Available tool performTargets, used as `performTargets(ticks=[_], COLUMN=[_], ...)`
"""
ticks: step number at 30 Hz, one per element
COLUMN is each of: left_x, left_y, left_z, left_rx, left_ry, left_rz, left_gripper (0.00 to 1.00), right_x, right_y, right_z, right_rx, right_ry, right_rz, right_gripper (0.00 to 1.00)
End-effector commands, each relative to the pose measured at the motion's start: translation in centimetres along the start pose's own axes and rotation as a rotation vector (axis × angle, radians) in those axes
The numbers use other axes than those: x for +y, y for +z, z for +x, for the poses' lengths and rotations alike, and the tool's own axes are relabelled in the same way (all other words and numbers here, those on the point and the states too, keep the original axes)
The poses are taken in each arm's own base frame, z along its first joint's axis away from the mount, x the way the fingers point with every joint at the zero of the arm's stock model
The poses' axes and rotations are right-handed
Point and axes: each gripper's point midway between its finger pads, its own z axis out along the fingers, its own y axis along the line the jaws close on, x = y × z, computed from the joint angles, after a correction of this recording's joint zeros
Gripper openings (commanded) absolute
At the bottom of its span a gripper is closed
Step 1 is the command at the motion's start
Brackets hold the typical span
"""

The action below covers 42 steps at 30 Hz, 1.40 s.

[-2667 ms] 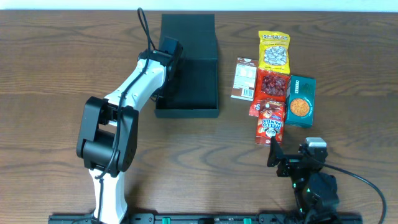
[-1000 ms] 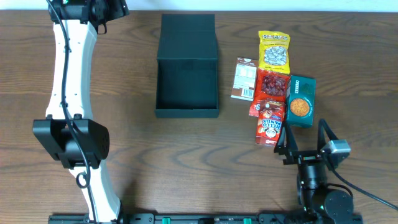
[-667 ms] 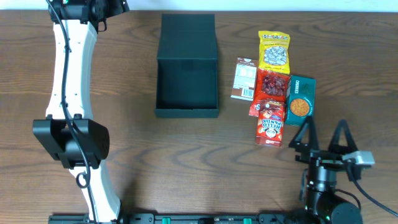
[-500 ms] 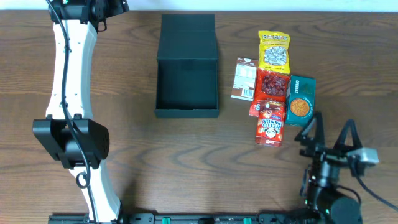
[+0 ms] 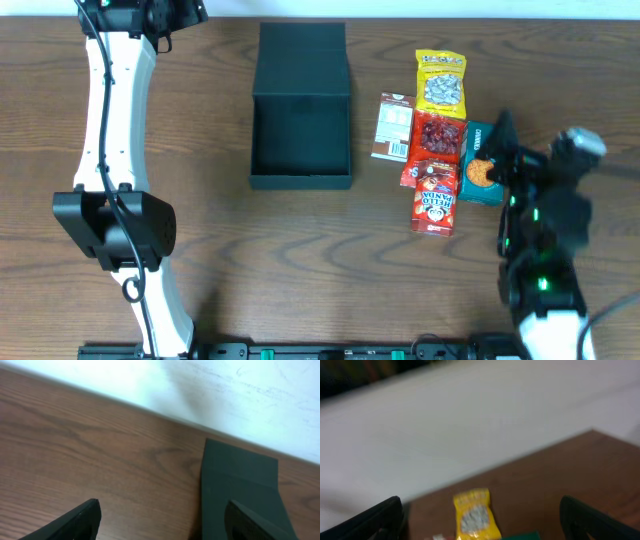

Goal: Pack container
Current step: 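Reach the right gripper down and grasp the teal Chunkies box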

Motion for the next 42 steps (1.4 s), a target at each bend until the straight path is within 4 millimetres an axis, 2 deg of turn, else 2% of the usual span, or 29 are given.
performTargets(ticks=[1, 5, 9, 13, 19, 22, 24, 26, 32, 42], left_x=[0.2, 0.4, 0.4, 0.5, 0.8, 0.8, 0.8, 0.9, 1.0, 1.1], left_y=[-0.1, -0.1, -0.1, -0.1, 0.3, 0.5, 0.6, 0.7, 1.0, 1.8], left_z=[-0.1, 0.1, 0.2, 0.2, 0.4, 0.5, 0.6, 0.7, 1.1, 1.6], left_rx=[0.0, 0.008, 0.012, 0.01, 0.015, 0.022, 0.024, 0.027, 0.038, 0.055], left_ry=[0.003, 0.003, 0.003, 0.003, 0.004, 0.004, 0.004, 0.004, 0.005, 0.006], left_rz=[-0.011, -0.02, -0.021, -0.025, -0.04, -0.042, -0.043, -0.044, -0.047, -0.051], left_gripper=[0.8, 0.8, 0.8, 0.8, 0.8, 0.8, 0.8, 0.8, 0.8, 0.8], right_x=[0.9, -0.4, -1.7, -2.6, -4.0, -4.5, -4.9, -4.9, -6.6, -8.2], right_y=[2.3, 5.5, 7.7, 9.4, 9.6, 9.1, 8.9, 8.9, 9.5, 9.5], right_z=[0.3, 2.1, 4.3, 7.9, 14.3, 16.4, 17.1, 17.1, 16.9, 21.2], right_rx=[0.096, 0.288, 0.474, 0.67, 0.903, 0.984, 1.007, 1.006, 0.985, 1.096], right_ry=[-0.023, -0.04, -0.056, -0.069, -0.067, -0.13, -0.136, -0.137, -0.236, -0.225], right_rz=[-0.041, 0.04, 0.078, 0.07, 0.048, 0.019, 0.035, 0.035, 0.087, 0.114], right_gripper=[0.99, 0.99, 0.99, 0.99, 0.99, 0.99, 0.99, 0.99, 0.99, 0.99])
